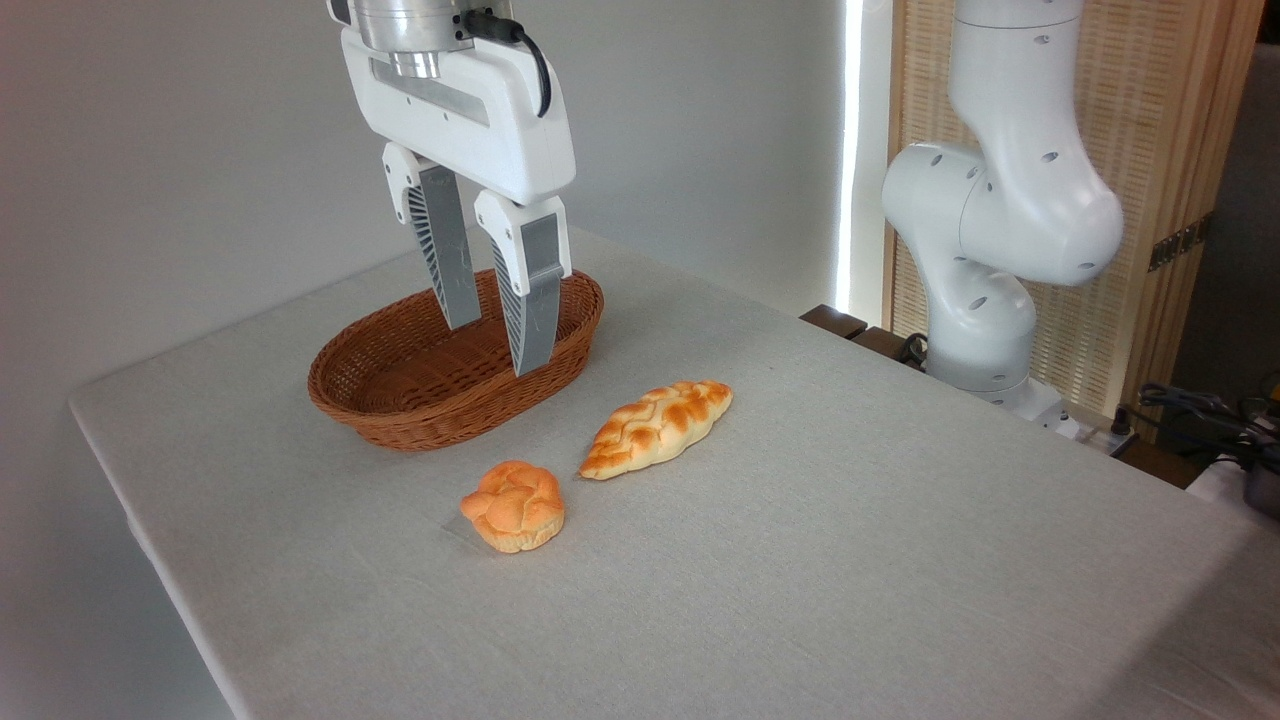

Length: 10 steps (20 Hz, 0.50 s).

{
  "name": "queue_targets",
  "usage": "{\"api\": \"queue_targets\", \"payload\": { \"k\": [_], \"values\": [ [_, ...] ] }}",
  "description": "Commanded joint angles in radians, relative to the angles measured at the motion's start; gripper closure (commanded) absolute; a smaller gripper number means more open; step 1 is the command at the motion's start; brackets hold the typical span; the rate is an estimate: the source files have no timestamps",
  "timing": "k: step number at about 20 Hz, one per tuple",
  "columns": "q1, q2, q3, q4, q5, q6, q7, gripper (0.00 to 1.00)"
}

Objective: Put bread into the basket

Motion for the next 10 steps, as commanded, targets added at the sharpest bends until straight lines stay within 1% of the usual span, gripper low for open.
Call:
{"api": "queue_targets", "payload": {
  "k": [1,10],
  "values": [
    [0.013,-0.004,-0.002,0.002,-0.011,-0.023,0.001,0.00],
    [0.010,-0.007,-0.004,0.001,-0.015,-0.023,0.002,0.00]
  ]
}}
